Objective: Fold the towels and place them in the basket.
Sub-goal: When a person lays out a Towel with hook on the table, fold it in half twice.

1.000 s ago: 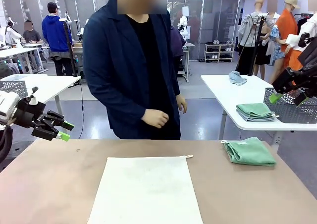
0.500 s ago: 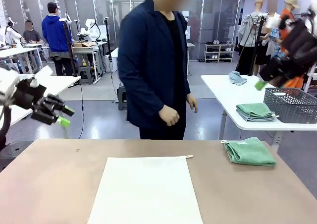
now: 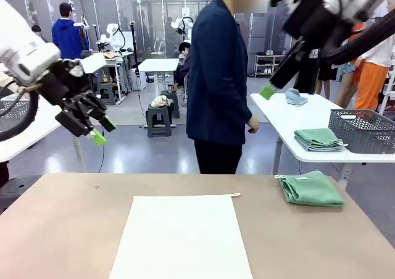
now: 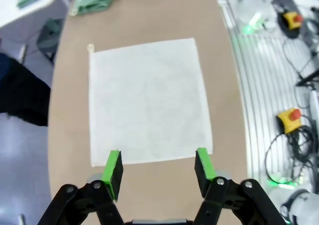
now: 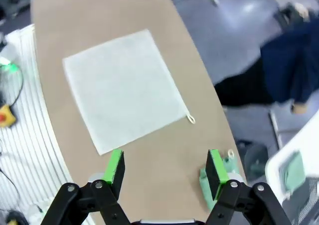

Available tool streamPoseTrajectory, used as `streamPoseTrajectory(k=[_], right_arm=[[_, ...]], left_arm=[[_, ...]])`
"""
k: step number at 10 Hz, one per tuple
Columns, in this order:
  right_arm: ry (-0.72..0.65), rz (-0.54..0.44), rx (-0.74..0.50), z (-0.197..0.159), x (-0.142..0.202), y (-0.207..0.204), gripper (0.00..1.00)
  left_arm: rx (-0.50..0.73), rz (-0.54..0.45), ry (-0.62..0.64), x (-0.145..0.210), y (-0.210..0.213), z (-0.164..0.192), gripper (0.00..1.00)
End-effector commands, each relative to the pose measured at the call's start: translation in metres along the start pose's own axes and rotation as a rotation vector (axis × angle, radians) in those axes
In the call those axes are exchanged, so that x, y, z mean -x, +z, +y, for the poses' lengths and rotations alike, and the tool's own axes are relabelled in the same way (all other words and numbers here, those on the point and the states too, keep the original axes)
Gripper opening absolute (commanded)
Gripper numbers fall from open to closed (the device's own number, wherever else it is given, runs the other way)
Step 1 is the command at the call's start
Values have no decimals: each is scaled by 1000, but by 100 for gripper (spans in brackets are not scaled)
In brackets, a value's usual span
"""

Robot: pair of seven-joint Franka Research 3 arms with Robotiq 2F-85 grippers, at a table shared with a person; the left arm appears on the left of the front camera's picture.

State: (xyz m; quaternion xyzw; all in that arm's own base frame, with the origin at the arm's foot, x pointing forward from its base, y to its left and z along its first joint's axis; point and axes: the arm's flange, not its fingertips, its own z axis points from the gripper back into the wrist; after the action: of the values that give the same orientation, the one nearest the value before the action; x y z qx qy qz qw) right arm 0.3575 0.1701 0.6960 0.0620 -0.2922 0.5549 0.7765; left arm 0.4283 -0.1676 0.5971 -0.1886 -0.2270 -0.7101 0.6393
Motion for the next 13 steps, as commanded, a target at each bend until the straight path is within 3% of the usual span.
streamPoseTrajectory(k=[1, 4, 7, 10, 13], right_arm=[[209, -3, -59, 14, -8, -33, 82], [435, 130, -142, 50, -17, -90, 82], [492, 256, -276, 70, -8, -141, 82], [460, 309, -307, 77, -2, -162, 82], [466, 281, -322, 79, 0, -166, 82]], left_arm=[[72, 106, -51, -27, -20, -5, 74], [160, 304, -44, -58, -56, -31, 74], [145, 419, -3, -59, -73, -47, 74], [96, 479, 35, -59, -78, -55, 74], [117, 456, 23, -58, -77, -49, 74]])
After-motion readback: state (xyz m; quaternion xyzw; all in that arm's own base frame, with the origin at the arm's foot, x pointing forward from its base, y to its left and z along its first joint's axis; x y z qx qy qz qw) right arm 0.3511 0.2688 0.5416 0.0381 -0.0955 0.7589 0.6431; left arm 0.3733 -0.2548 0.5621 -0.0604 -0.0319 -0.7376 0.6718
